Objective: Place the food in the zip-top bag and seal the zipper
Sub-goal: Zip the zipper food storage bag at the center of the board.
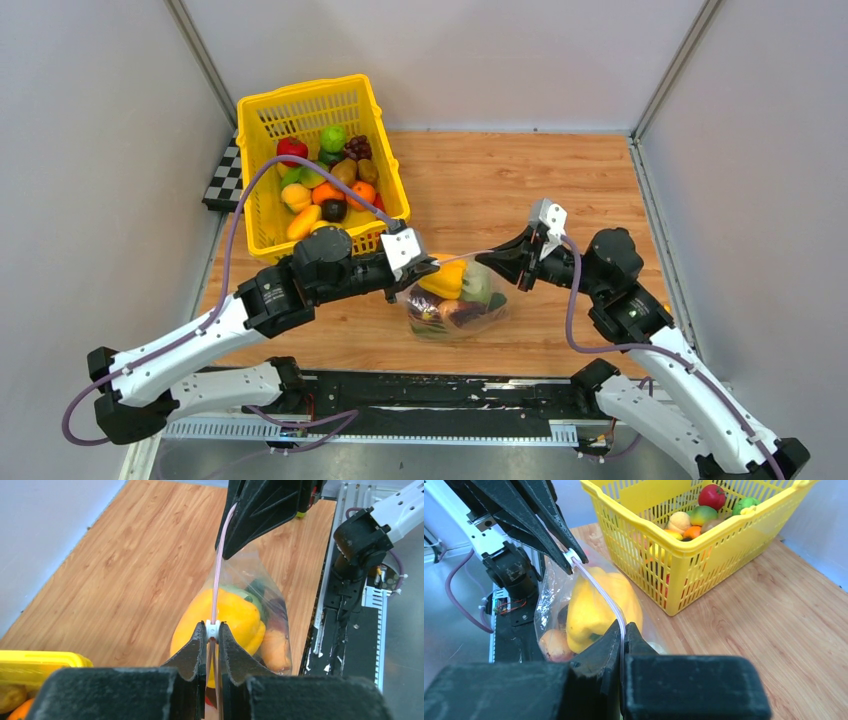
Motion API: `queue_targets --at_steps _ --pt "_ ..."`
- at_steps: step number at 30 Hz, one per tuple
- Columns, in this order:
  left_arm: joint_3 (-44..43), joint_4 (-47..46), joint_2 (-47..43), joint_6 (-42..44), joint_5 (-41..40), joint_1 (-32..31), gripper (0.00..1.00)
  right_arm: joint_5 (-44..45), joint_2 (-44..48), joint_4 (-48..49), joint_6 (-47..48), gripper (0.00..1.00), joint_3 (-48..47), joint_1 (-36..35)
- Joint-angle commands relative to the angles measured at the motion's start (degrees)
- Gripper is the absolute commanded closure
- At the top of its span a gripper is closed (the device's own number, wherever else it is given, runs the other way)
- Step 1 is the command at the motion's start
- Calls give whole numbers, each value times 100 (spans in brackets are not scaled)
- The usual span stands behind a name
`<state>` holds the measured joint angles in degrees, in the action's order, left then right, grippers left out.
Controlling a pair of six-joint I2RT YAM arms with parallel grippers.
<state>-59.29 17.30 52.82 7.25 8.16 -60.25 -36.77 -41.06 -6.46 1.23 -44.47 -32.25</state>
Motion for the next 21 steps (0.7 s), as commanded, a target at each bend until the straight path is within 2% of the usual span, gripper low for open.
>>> queue_targets --at_steps 1,8,14,19,21 --pt "-62 172 -180 -39 -272 9 100 871 305 422 -63 100 51 52" --pt "39 290 -372 -67 -477 9 100 1543 653 360 -62 100 211 53" --pt "102 474 -526 -31 -746 7 100 1778 762 261 -36 100 233 52" --pt "139 435 -610 -56 -736 5 100 1343 623 131 85 100 112 53" --pt "125 317 -543 -89 -553 7 100 860 453 64 167 94 -13 59"
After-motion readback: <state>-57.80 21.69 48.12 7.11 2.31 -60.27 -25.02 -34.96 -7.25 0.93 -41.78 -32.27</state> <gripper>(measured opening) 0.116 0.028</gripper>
